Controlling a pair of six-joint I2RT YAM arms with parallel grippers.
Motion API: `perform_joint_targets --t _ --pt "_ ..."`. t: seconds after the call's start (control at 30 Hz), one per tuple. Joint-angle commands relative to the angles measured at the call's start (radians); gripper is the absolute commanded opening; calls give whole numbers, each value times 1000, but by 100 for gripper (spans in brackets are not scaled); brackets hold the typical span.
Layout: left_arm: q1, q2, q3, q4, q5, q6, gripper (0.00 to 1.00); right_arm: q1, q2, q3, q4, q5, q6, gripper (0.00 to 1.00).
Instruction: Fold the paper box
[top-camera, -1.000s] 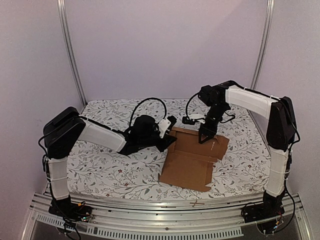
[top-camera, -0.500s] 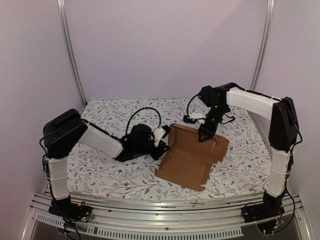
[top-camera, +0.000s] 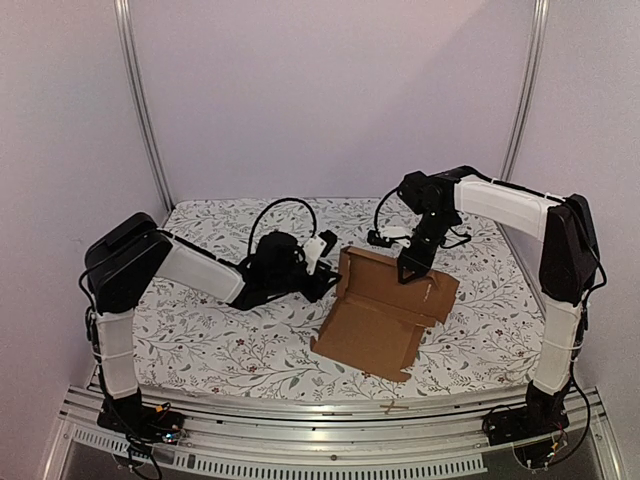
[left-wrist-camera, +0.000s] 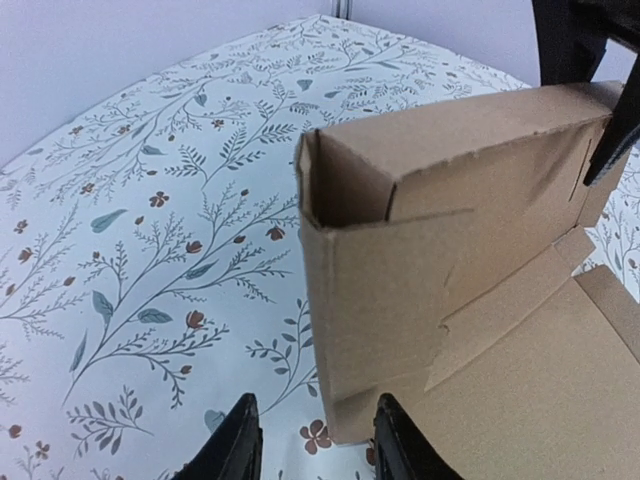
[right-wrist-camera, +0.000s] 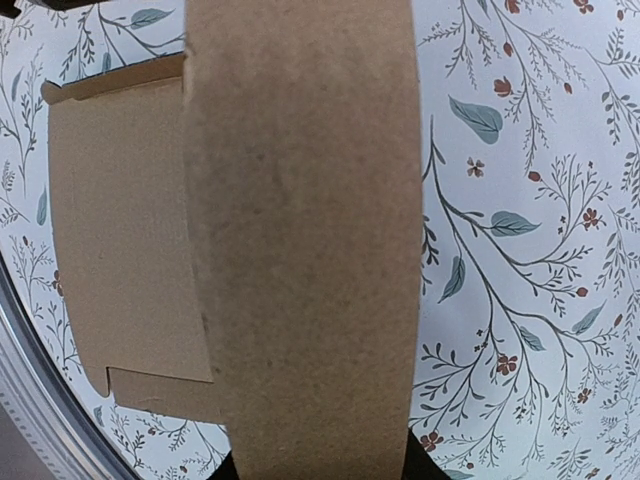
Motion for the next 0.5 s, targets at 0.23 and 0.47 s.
perform_joint_targets --t 0.23,0.47 --pt "17 102 150 -47 152 49 32 1 -26 -3 -7 3 2 30" --pt "18 139 226 -132 165 63 27 2 -22 6 -19 -6 -4 30"
